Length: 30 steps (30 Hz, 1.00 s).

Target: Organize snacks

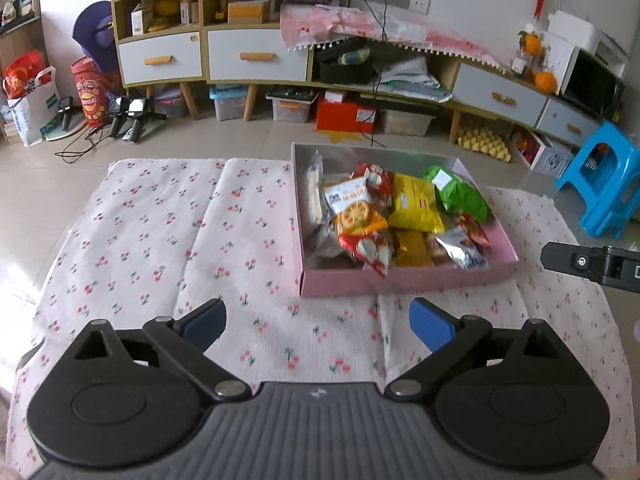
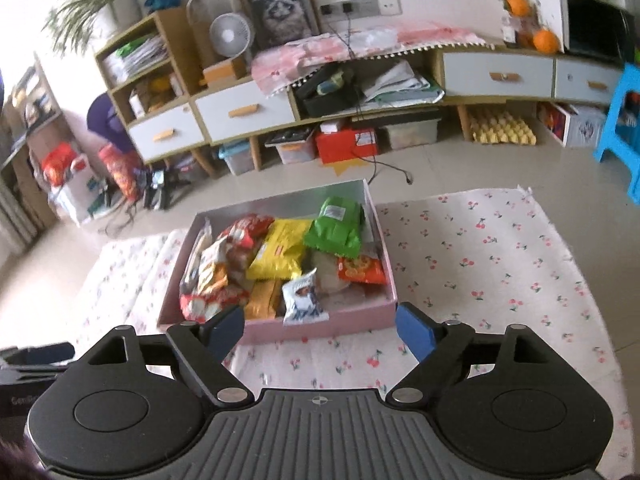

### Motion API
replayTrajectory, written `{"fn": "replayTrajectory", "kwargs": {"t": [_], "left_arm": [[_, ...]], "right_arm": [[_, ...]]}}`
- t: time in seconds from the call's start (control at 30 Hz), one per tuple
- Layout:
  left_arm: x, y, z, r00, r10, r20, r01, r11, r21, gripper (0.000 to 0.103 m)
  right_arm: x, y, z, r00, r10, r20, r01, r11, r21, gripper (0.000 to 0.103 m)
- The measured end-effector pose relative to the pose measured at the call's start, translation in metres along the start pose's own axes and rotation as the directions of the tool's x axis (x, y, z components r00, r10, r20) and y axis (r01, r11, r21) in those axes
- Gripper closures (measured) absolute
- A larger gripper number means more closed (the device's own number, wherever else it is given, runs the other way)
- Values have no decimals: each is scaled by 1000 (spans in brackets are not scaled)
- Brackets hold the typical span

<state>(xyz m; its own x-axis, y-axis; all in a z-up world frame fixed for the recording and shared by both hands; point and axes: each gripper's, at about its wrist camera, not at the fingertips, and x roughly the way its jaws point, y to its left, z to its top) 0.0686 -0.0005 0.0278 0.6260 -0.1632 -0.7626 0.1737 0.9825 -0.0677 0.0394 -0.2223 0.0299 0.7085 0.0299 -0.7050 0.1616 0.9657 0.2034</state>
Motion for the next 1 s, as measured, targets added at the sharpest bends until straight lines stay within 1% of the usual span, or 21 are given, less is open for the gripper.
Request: {"fn": "replayTrajectory", "kwargs": {"t": [0.1,0.17,0.23,0.33,0.47,0.53,0.73,0.9,1.0], "left_arm": [[-6,-3,-6,1000,24,-10,-24,1000,1,2],[-9,-6,-12,999,46,-15,-46,999,3,1],[-9,-9,-17,998,62,-32,-62,998,9,1],[-11,-13,-24,997,71,-35,-71,997,22,1],[-13,-13,-31,997,72,-32,-71,997,24,1],[-15,-14,-33,997,73,-24,-72,997,30,1],[-17,-15,-36,997,72,-22,-71,997,30,2],[-17,-16,-37,997,67,-25,-67,997,27,2],[-17,-18,-37,998,60,-30,-59,998,27,2]], "right_arm": [[-12,5,-8,1000,-4,-25,4,1000,-12,16],[-17,7,-14,999,-3,-42,2,1000,-15,13],[-20,11,-21,999,-7,-51,5,999,-41,13],[-22,15,-29,998,-30,-54,26,998,-64,13],[-21,17,-38,995,-61,-77,56,996,-70,13],[-20,18,-41,995,-59,-86,53,996,-76,13],[-17,21,-43,993,-82,-87,73,992,-107,13],[-14,23,-45,991,-81,-107,69,991,-112,13],[-15,26,-46,992,-79,-102,65,990,-127,13]]}}
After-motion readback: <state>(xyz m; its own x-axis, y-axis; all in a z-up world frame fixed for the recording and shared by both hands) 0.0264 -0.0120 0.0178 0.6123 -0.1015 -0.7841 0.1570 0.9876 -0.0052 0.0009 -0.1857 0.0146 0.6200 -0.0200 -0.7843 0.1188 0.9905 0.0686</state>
